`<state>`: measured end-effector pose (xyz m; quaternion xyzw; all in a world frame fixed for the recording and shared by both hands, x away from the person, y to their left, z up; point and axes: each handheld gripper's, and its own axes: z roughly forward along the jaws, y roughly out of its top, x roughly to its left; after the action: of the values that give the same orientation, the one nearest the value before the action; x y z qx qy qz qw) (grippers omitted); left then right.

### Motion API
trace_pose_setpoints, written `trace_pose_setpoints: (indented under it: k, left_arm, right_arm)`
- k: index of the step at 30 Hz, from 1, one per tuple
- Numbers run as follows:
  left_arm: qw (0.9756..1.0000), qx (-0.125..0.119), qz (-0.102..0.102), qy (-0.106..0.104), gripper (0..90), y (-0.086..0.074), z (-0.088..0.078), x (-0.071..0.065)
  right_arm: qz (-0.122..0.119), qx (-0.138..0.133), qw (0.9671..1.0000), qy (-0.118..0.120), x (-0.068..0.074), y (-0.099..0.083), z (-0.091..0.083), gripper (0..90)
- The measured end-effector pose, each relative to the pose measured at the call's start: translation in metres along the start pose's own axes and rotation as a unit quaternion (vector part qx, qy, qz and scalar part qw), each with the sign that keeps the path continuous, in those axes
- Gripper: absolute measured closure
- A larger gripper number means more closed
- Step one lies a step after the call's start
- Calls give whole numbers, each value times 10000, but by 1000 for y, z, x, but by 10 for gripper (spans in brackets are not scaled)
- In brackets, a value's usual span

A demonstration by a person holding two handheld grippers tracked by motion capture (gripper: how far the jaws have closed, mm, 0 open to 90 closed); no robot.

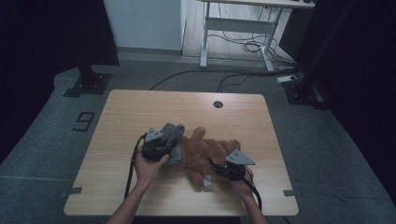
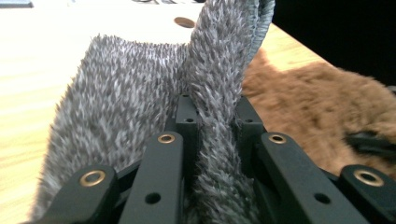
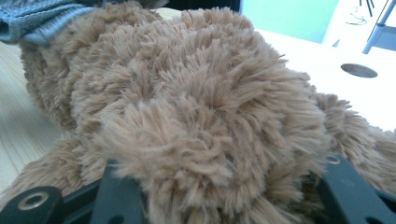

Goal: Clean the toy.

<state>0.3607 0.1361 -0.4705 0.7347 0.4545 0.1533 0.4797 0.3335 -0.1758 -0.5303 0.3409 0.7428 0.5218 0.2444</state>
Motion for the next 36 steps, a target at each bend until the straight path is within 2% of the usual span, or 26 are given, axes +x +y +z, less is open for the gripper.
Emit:
trace_pose_setpoints:
  k: [4,7,13,15,18,20,22,26,30,33,36]
  left_arm:
    - [9998,42,-150,123,763,-12,-6,16]
    - [9993,115,-320,122,763,-21,-7,27]
    - [9973,524,-457,215,764,-43,1,41]
    - [9972,484,-551,118,764,-48,1,45]
    - [9979,291,-581,8,766,-41,-9,44]
    - [9985,163,-515,-72,766,-31,-17,42]
    - [9993,52,-344,-109,766,-18,-25,35]
    - [9995,-69,0,-299,764,6,-29,11]
    - [9985,33,257,-486,762,22,-14,-14]
    - [9967,97,293,-748,758,29,2,-30]
    - [9949,163,441,-893,751,34,17,-45]
  right_arm:
    - [40,-18,10000,19,-1,-1,0,501]
    - [96,-33,9999,50,-1,-1,0,501]
    - [185,-67,9997,107,-4,-2,0,500]
    - [202,-78,9997,116,-4,-3,0,500]
    - [215,-80,9997,120,-5,-3,0,500]
    - [229,-84,9996,128,-5,-3,0,500]
    - [227,-83,9996,131,-5,-3,0,499]
    - [233,-76,9996,149,-6,-3,0,499]
    - [236,-74,9996,157,-6,-3,0,498]
    - [243,-76,9995,162,-7,-3,0,498]
    - [252,-76,9995,171,-7,-3,0,498]
